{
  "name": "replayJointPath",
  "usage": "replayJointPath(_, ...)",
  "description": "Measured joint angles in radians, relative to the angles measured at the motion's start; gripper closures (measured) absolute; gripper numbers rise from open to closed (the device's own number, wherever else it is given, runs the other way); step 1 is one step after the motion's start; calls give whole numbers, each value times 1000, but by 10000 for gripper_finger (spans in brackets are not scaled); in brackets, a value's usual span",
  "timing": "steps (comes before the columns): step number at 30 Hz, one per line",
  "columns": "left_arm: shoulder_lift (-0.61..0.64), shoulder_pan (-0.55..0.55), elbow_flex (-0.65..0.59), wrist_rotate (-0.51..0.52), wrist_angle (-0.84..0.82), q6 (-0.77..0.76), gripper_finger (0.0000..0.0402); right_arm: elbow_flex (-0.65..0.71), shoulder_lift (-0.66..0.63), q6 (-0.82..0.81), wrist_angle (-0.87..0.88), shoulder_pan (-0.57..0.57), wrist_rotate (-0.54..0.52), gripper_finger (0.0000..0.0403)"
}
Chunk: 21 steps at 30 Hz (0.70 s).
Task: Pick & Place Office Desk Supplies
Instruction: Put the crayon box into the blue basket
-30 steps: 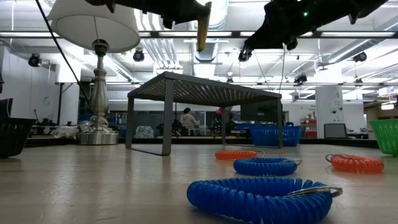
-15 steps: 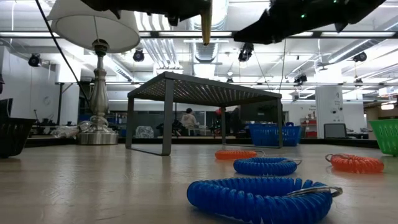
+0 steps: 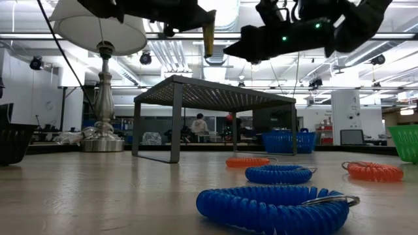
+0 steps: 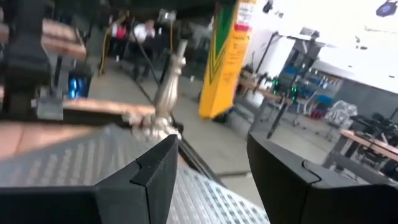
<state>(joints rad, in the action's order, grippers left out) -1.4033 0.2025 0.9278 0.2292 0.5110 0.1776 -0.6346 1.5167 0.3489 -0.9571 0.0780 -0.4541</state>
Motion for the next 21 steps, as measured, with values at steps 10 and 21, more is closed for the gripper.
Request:
replayJointPath(10,0,0,-26,0,49,0,270,-128,170,7,-131,-1,-1,211)
replayJointPath(21,1,0,-33,3,56,0,270,-279,289,71,-119,-2,-151,211)
